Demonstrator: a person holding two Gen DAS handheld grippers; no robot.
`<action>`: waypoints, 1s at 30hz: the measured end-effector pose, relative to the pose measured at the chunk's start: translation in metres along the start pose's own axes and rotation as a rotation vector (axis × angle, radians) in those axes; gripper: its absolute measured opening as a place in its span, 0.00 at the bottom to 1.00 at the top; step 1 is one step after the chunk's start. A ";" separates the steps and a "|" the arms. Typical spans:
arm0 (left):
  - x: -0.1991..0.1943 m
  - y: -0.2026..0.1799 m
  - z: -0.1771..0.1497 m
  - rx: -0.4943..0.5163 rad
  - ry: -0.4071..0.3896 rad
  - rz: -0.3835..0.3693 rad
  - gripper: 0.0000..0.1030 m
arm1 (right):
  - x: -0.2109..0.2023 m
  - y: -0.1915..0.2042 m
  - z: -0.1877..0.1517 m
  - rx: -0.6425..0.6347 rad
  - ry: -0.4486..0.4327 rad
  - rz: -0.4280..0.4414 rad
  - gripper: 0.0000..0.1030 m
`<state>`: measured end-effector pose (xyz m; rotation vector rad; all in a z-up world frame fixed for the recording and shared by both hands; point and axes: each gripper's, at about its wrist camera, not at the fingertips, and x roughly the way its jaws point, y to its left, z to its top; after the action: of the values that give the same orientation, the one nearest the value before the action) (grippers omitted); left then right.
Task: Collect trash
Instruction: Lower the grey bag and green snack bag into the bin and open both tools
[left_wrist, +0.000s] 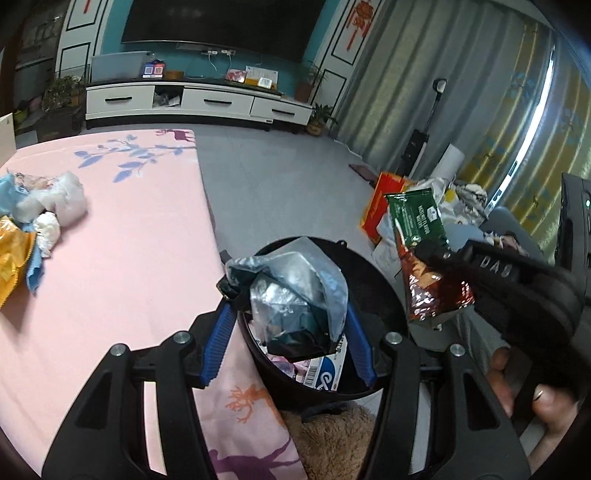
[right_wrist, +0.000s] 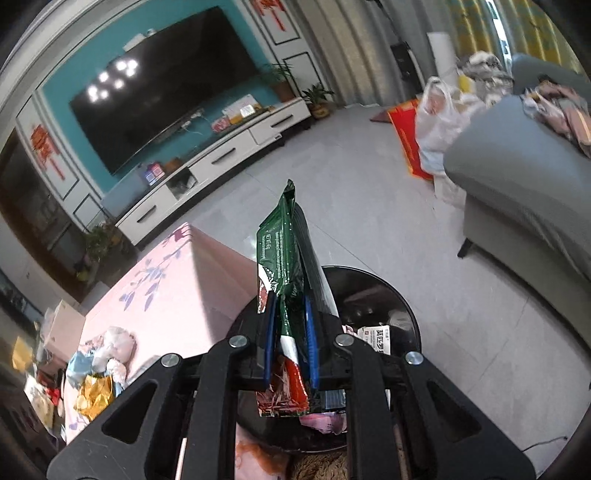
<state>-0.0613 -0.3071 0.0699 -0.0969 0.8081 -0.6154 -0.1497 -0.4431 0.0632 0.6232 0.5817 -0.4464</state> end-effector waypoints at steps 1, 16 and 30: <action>0.003 0.000 0.000 0.001 0.003 0.001 0.55 | 0.002 -0.003 0.001 0.010 0.002 -0.008 0.15; 0.056 -0.017 0.012 0.080 -0.014 -0.066 0.56 | 0.034 -0.020 0.003 0.045 0.066 -0.079 0.15; 0.090 0.017 0.003 -0.019 0.065 -0.170 0.55 | 0.051 -0.022 0.003 0.046 0.096 -0.148 0.15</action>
<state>-0.0041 -0.3432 0.0083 -0.1653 0.8743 -0.7745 -0.1221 -0.4719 0.0245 0.6502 0.7131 -0.5727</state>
